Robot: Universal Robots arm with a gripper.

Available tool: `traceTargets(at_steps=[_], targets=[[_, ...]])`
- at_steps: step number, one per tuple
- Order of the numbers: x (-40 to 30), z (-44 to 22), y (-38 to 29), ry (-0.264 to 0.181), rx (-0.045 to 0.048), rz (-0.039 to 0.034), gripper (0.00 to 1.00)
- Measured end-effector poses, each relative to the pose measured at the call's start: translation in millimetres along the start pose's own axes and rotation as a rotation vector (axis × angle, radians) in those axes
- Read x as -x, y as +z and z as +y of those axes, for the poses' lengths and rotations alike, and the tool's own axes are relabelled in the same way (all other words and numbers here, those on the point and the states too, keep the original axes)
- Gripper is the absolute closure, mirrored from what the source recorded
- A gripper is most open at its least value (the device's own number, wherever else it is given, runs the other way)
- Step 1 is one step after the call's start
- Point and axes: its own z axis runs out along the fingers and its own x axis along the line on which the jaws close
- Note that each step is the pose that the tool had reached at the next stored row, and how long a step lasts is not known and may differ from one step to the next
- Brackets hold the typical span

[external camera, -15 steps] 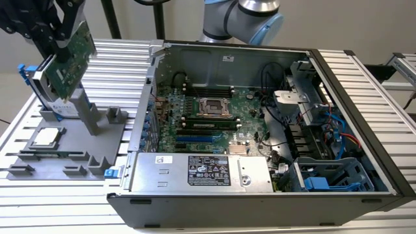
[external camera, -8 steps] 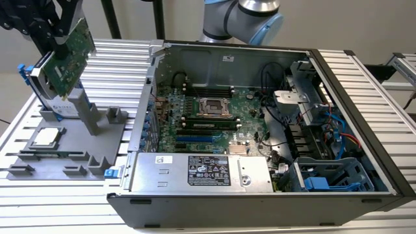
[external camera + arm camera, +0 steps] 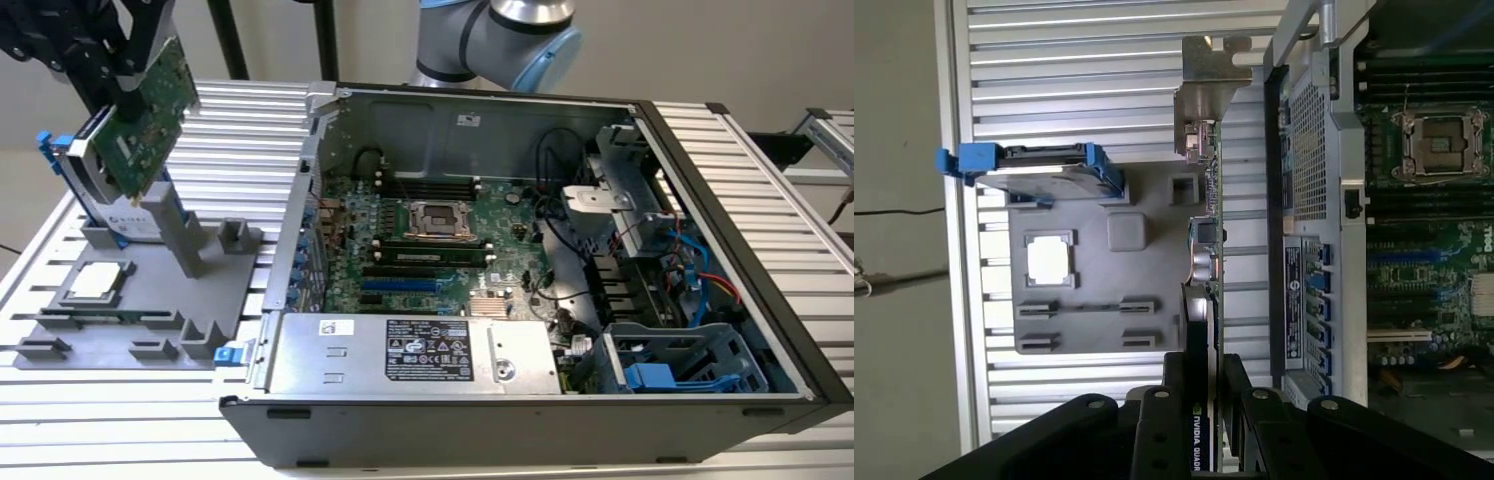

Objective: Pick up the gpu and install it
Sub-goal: 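Pick up the gpu and move the gpu toward the slot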

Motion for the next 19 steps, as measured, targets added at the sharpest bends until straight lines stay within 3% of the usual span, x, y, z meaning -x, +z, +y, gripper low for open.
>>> traceTargets(at_steps=[19], targets=[[14.5, 1.8, 0.0, 0.0, 0.0001, -0.0001, 1.0]])
